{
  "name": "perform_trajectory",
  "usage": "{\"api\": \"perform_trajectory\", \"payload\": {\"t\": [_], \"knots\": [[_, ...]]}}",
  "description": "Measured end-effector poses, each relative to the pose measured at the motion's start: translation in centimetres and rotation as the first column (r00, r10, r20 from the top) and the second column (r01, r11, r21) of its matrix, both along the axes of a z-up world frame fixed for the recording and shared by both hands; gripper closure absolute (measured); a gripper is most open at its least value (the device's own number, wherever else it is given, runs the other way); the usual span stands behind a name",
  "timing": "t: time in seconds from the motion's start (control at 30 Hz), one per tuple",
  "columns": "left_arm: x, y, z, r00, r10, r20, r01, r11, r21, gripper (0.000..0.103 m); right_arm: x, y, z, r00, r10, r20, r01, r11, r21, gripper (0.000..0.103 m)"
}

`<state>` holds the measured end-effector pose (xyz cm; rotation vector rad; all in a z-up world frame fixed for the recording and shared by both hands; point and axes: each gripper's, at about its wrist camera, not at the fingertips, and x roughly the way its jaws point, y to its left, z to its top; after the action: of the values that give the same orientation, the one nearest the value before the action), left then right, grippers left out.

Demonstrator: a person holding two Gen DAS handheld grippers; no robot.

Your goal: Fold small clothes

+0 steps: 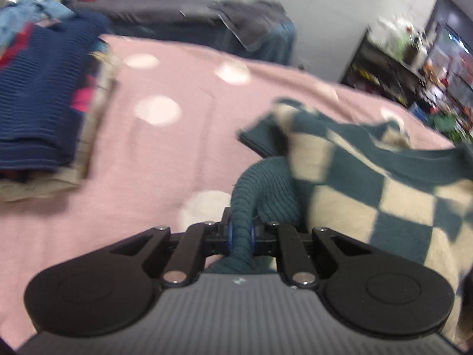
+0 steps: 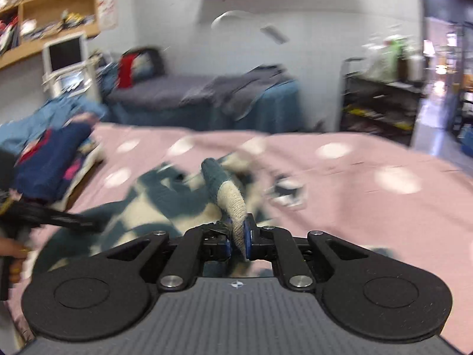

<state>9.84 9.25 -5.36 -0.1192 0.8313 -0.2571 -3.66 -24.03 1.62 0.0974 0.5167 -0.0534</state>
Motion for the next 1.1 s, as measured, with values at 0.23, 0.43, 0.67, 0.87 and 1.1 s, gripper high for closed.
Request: {"api": "perform_trajectory", "payload": {"t": [0.23,0.43,0.67,0.87,1.1], "knots": [[-7.9,6.7,-0.4,0.990,0.113,-0.086,-0.102,0.988,0.119,0.093,-3.3,-2.8,-1.1,0.993,-0.101,-0.055,0.100,0.995,-0.021,0.089],[-12.1,8.5,-2.4,0.976,0.145,-0.164,-0.115,0.977,0.181,0.084,-6.5,-1.0,-2.8,0.991,-0.017,-0.131,0.013,0.999,-0.030,0.088],[-5.4,-2.5,5.5,0.986,-0.156,0.063,0.150,0.984,0.101,0.018,-8.8,2.4,-0.8,0.977,0.196,-0.081,-0.197,0.980,-0.001,0.088],[0.8,-14.2,8.3,0.952,-0.303,0.045,0.298,0.951,0.082,0.000,-11.1,7.3,-1.4,0.906,0.399,-0.140,-0.398,0.917,0.031,0.088],[1.4,-22.0,2.1,0.925,-0.368,-0.099,0.377,0.844,0.381,0.054,-11.2,7.1,-2.4,0.908,0.389,-0.159,-0.379,0.921,0.088,0.088]]}}
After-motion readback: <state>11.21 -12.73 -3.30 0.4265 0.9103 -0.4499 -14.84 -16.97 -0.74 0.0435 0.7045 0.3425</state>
